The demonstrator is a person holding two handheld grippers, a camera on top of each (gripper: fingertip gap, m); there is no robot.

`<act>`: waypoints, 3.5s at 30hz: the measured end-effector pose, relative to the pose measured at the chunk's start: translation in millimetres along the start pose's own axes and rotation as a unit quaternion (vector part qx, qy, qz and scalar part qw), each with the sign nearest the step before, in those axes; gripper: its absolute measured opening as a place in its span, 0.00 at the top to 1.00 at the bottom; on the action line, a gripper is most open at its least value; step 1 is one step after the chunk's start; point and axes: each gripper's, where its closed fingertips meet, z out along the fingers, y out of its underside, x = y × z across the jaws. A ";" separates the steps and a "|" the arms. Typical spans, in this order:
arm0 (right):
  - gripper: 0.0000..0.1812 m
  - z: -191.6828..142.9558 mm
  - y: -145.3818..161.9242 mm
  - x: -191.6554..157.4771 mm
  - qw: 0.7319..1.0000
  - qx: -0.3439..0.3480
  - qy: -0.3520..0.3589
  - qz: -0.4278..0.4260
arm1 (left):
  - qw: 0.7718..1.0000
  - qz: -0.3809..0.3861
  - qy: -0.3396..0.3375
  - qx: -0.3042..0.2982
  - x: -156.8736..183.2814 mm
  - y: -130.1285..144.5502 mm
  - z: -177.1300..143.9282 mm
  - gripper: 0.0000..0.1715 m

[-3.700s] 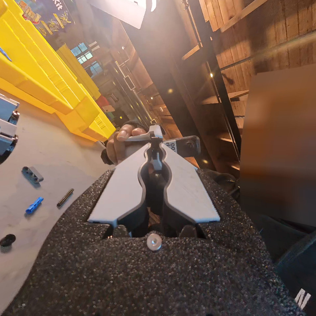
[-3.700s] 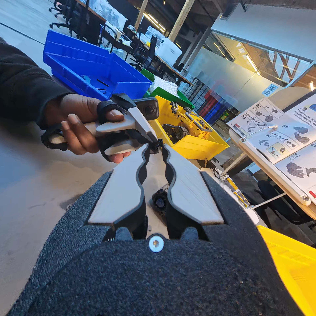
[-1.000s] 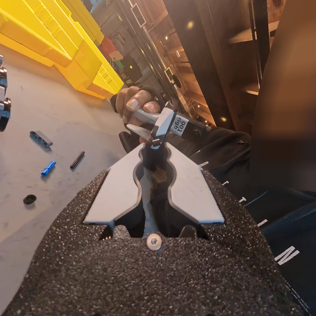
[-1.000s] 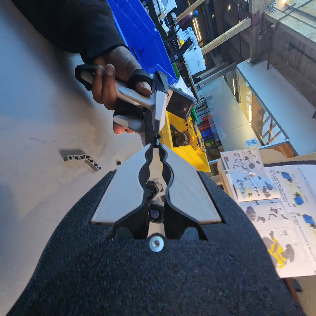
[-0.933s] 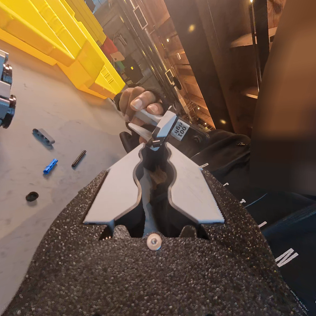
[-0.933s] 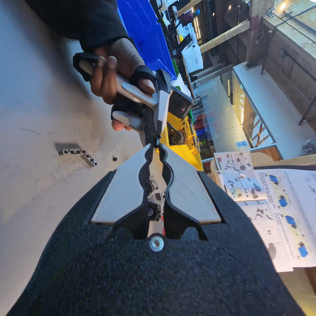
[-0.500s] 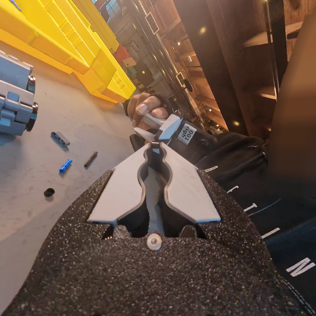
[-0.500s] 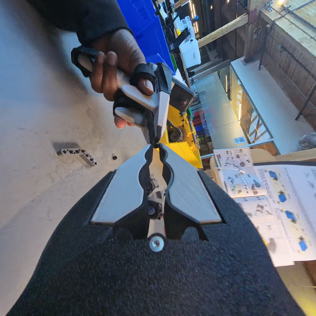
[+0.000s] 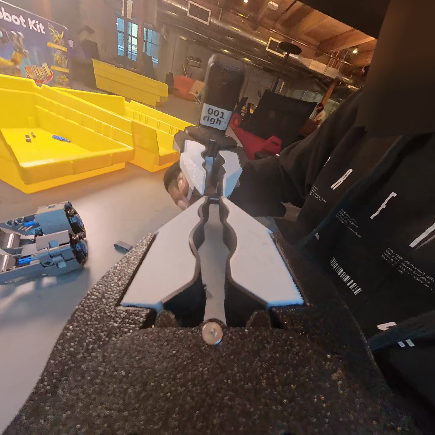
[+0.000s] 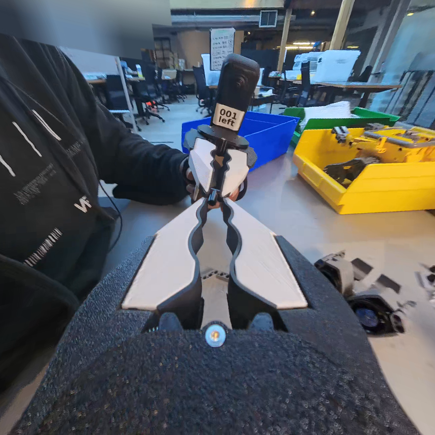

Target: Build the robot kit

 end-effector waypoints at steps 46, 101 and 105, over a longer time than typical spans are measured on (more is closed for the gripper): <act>0.91 -60.0 111.2 41.3 0.940 -0.335 0.056 0.013 | 0.994 0.046 -0.097 -0.034 -36.6 9.5 -15.4 0.96; 1.00 -10.7 38.6 38.9 0.955 -0.196 0.146 -0.168 | 0.990 -0.112 -0.077 -0.025 -47.7 21.0 -13.7 0.96; 1.00 -9.0 32.3 35.9 0.959 -0.174 0.142 -0.176 | 0.990 -0.121 -0.065 -0.012 -43.6 17.4 -13.5 0.96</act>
